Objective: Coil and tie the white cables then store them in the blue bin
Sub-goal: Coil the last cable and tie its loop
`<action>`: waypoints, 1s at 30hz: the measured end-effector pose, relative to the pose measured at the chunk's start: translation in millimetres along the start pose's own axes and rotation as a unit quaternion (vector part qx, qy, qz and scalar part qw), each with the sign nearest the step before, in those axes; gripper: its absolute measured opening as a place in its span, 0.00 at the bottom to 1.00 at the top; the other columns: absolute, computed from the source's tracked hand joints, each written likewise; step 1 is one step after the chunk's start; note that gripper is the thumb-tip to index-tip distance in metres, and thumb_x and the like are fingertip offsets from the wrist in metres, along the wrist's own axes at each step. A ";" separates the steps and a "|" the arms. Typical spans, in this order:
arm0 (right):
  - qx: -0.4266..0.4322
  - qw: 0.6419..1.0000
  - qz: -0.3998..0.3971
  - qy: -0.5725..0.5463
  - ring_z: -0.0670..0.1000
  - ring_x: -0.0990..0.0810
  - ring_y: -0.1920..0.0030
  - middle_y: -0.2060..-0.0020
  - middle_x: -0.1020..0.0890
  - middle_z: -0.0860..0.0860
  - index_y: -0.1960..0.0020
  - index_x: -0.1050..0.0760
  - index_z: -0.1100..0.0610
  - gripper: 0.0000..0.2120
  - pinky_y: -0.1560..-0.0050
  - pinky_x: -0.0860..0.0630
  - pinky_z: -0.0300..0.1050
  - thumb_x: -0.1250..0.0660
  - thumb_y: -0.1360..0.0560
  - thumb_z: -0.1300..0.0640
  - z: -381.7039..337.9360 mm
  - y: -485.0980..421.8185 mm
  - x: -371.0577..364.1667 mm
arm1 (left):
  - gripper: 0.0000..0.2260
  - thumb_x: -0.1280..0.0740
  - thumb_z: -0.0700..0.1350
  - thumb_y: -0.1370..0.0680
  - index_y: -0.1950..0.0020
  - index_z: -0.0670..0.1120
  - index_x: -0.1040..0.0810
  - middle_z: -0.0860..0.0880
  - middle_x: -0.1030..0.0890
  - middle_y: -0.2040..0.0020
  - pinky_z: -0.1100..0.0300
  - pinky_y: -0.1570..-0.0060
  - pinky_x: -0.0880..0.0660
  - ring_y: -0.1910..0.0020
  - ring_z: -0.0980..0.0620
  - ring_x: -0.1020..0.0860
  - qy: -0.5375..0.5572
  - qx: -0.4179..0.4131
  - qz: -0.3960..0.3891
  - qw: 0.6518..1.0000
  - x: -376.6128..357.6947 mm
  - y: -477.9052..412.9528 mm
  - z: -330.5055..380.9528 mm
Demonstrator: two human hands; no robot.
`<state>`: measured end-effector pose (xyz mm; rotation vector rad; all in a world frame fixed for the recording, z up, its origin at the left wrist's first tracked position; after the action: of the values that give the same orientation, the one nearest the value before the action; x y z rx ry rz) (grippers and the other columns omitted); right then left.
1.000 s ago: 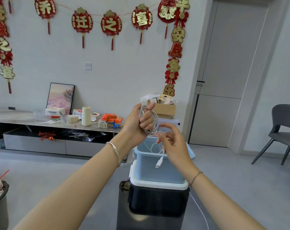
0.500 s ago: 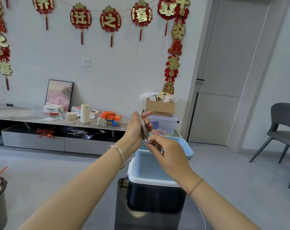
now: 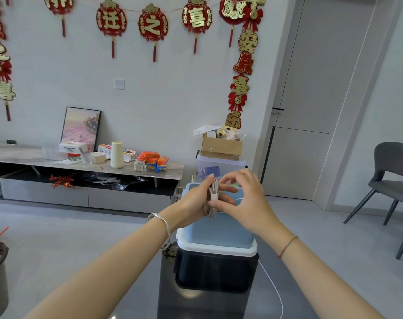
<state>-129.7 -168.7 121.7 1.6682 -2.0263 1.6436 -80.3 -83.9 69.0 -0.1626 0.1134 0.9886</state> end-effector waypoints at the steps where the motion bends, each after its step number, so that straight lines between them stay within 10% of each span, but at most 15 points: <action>1: -0.012 1.000 -0.023 -0.007 0.44 0.32 0.42 0.47 0.30 0.42 0.45 0.28 0.44 0.22 0.41 0.35 0.40 0.25 0.36 0.44 3.2 -0.4 -2.0 | 0.26 0.55 0.54 0.16 0.50 0.42 0.22 0.46 0.18 0.66 0.63 0.63 0.24 0.68 0.54 0.20 -0.008 0.005 -0.008 1.000 -3.1 1.5 0.0; 5: -0.023 0.992 -0.115 -0.056 0.43 0.35 0.35 0.40 0.31 0.38 0.36 0.33 0.40 0.27 0.33 0.37 0.41 0.26 0.31 0.47 4.8 2.2 -10.1 | 0.31 0.57 0.60 0.18 0.51 0.41 0.22 0.44 0.17 0.62 0.54 0.53 0.21 0.64 0.49 0.18 -0.047 0.031 -0.033 0.998 -12.0 6.4 -3.4; 10: -0.031 0.988 -0.112 -0.101 0.35 0.29 0.43 0.45 0.24 0.43 0.41 0.29 0.48 0.17 0.47 0.36 0.22 0.29 0.27 0.52 7.2 1.8 -4.2 | 0.41 0.60 0.69 0.24 0.58 0.41 0.18 0.36 0.19 0.60 0.51 0.43 0.25 0.56 0.44 0.19 -0.130 0.059 -0.060 0.988 -20.7 9.2 -13.4; 15: -0.039 0.983 -0.094 -0.152 0.39 0.24 0.46 0.48 0.20 0.46 0.44 0.26 0.52 0.10 0.46 0.30 0.29 0.32 0.25 0.54 14.1 6.7 -6.3 | 0.42 0.63 0.66 0.23 0.81 0.46 0.24 0.46 0.27 0.79 0.59 0.59 0.28 0.76 0.53 0.25 -0.174 0.014 -0.012 0.985 -22.9 5.8 -2.5; 22: -0.064 0.970 -0.121 -0.199 0.41 0.22 0.53 0.56 0.20 0.47 0.48 0.25 0.59 0.08 0.45 0.27 0.38 0.36 0.23 0.55 25.4 7.6 -8.7 | 0.38 0.63 0.72 0.28 0.74 0.42 0.34 0.48 0.37 0.82 0.63 0.76 0.36 0.82 0.52 0.39 -0.088 0.056 -0.124 0.987 -24.0 7.7 -6.9; 30: -0.059 0.969 -0.084 -0.224 0.44 0.28 0.62 0.64 0.28 0.47 0.54 0.31 0.55 0.14 0.57 0.30 0.35 0.34 0.26 0.44 26.0 11.2 -22.5 | 0.39 0.63 0.72 0.27 0.80 0.44 0.35 0.48 0.36 0.82 0.63 0.74 0.37 0.81 0.53 0.39 -0.083 0.059 -0.117 0.988 -27.4 8.7 -7.3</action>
<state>-114.3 -173.6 89.4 2.2511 -2.0282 1.1441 -102.7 -103.0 65.8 0.0152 0.0000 0.7558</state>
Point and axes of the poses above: each hand's wrist, its own y-axis away from the middle knuckle, its own x-axis out of the back of the hand, z = x × y, the point moved 8 cm from there along -y, towards the middle knuckle
